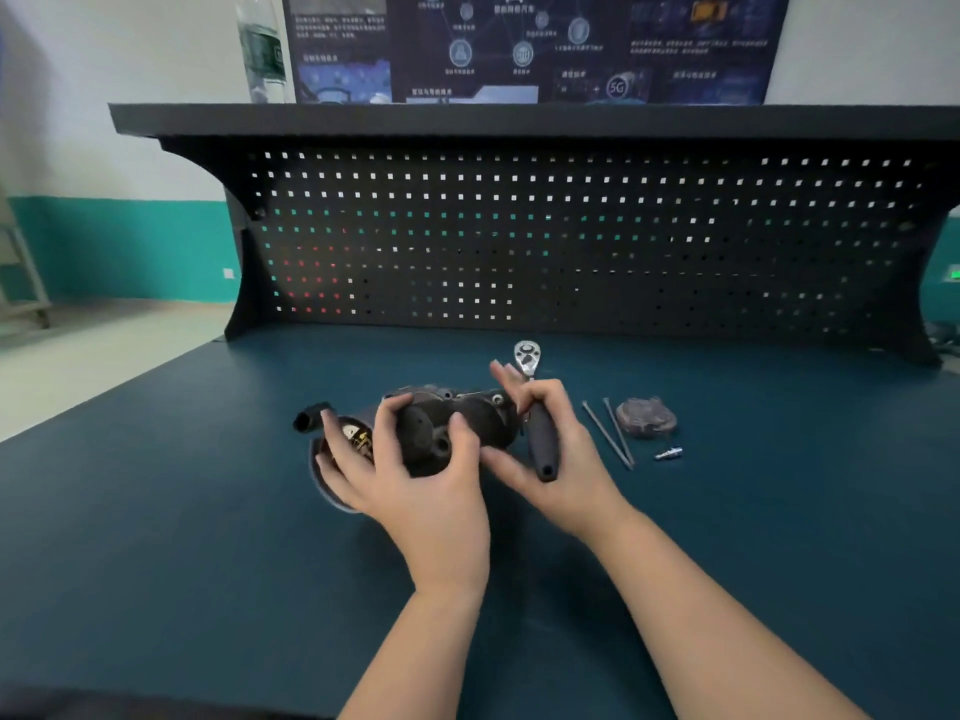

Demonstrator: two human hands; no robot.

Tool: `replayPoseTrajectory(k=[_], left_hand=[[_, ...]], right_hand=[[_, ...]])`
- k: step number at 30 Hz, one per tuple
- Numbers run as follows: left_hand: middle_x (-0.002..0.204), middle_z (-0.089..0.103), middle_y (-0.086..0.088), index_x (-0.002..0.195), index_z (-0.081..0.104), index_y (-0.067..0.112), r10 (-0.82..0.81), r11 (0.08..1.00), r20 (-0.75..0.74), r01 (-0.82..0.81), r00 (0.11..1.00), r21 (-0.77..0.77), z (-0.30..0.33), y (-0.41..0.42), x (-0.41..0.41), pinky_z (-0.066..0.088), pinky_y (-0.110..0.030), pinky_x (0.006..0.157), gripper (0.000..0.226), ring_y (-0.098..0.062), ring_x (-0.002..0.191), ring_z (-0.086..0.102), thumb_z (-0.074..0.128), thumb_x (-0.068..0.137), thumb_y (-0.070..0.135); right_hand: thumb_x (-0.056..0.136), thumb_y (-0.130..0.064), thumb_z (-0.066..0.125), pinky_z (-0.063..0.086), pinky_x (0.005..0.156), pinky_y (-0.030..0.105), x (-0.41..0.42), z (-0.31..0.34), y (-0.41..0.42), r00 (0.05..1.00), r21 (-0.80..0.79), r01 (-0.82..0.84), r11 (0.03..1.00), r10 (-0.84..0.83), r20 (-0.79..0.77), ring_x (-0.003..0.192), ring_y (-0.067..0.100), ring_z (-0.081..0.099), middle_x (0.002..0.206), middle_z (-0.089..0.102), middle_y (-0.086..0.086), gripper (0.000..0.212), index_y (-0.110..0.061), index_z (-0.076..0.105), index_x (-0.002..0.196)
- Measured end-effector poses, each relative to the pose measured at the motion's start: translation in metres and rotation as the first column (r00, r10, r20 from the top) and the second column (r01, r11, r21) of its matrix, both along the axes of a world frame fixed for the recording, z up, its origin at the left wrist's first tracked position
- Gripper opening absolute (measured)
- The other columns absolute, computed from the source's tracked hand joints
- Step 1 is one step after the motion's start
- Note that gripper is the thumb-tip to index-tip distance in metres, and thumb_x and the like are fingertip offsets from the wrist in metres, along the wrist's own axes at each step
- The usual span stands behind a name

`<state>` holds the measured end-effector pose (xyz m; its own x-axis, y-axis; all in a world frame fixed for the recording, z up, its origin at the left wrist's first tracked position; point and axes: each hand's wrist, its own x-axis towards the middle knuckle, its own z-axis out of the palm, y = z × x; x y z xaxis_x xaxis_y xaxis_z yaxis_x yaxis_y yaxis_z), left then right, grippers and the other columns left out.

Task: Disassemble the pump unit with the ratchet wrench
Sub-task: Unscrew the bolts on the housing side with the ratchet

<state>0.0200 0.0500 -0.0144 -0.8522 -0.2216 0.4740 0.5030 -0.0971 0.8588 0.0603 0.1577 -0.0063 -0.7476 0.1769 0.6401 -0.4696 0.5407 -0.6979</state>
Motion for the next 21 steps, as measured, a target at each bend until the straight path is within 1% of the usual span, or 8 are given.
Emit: replayPoseTrajectory(k=[2,5,8,11,13,16,18,21], left_hand=[[0.158,0.016,0.006,0.110,0.062,0.027,-0.023,0.999,0.023,0.022,0.999,0.035,-0.007,-0.002,-0.004,0.014,-0.034,0.116,0.034,-0.015,0.144,0.004,0.074,0.078,0.024],[0.158,0.015,0.009,0.108,0.060,0.038,-0.108,0.991,-0.013,0.109,0.994,0.083,-0.007,-0.003,-0.003,0.010,-0.018,0.112,0.034,-0.006,0.143,0.003,0.063,0.075,0.045],[0.159,0.014,0.005,0.105,0.055,0.048,-0.125,0.984,-0.040,0.129,0.991,0.121,-0.008,-0.002,-0.002,0.006,-0.028,0.118,0.031,-0.008,0.144,0.002,0.048,0.075,0.055],[0.158,0.010,0.007,0.113,0.056,0.042,-0.144,0.968,-0.008,0.143,0.989,0.206,-0.016,0.000,-0.006,0.014,-0.043,0.119,0.039,-0.008,0.145,0.004,0.052,0.075,0.053],[0.156,0.007,0.009,0.121,0.053,0.036,-0.164,0.957,0.005,0.158,0.986,0.245,-0.020,0.003,-0.007,0.021,-0.040,0.118,0.051,-0.009,0.145,0.009,0.062,0.073,0.050],[0.156,0.008,0.008,0.106,0.058,0.037,-0.182,0.949,0.036,0.165,0.983,0.270,-0.024,0.010,-0.007,0.023,-0.027,0.116,0.037,-0.009,0.144,0.012,0.074,0.072,0.034],[0.156,0.009,0.006,0.099,0.058,0.035,-0.171,0.951,0.041,0.154,0.984,0.269,-0.028,0.012,-0.008,0.023,-0.021,0.115,0.031,-0.010,0.144,0.012,0.073,0.072,0.031],[0.156,0.012,0.004,0.102,0.059,0.026,-0.135,0.957,0.046,0.118,0.990,0.264,-0.033,0.012,-0.008,0.022,-0.036,0.118,0.038,-0.015,0.144,0.014,0.066,0.070,0.046]], right_hand=[[0.075,-0.017,0.075,0.020,0.117,0.034,0.000,0.000,0.001,0.992,0.180,0.062,0.982,-0.080,0.095,0.145,0.001,0.019,0.150,0.036,-0.019,0.048,-0.020,0.037,0.104],[0.070,-0.026,0.081,0.017,0.113,0.026,-0.001,0.004,-0.007,0.964,0.354,0.087,0.931,-0.168,0.205,0.138,-0.013,0.009,0.144,0.018,-0.045,0.077,-0.042,0.032,0.127],[0.073,-0.027,0.079,0.014,0.114,0.027,-0.003,0.007,-0.013,0.964,0.439,0.065,0.896,-0.171,0.206,0.129,-0.028,-0.001,0.145,0.015,-0.042,0.091,-0.038,0.023,0.144],[0.074,-0.025,0.076,0.012,0.117,0.032,-0.002,0.007,-0.013,0.958,0.505,0.024,0.863,-0.164,0.235,0.135,-0.022,-0.001,0.151,0.017,-0.033,0.090,-0.041,0.017,0.139],[0.073,-0.024,0.077,0.016,0.116,0.030,-0.001,0.004,-0.014,0.954,0.435,0.001,0.900,-0.132,0.269,0.128,-0.026,0.007,0.143,0.016,-0.046,0.086,-0.046,0.021,0.135],[0.074,-0.018,0.074,0.021,0.113,0.029,-0.001,0.000,-0.014,0.962,0.374,0.009,0.927,-0.110,0.250,0.125,-0.025,0.016,0.143,0.026,-0.043,0.074,-0.054,0.029,0.121],[0.075,-0.018,0.072,0.022,0.114,0.032,-0.001,0.000,-0.014,0.956,0.360,-0.005,0.933,-0.101,0.275,0.134,-0.012,0.019,0.144,0.028,-0.041,0.073,-0.057,0.029,0.119],[0.071,-0.036,0.073,0.029,0.111,0.041,0.000,0.000,-0.013,0.910,0.352,-0.036,0.935,-0.114,0.397,0.138,0.017,0.020,0.147,0.017,-0.042,0.078,-0.069,0.019,0.117]])
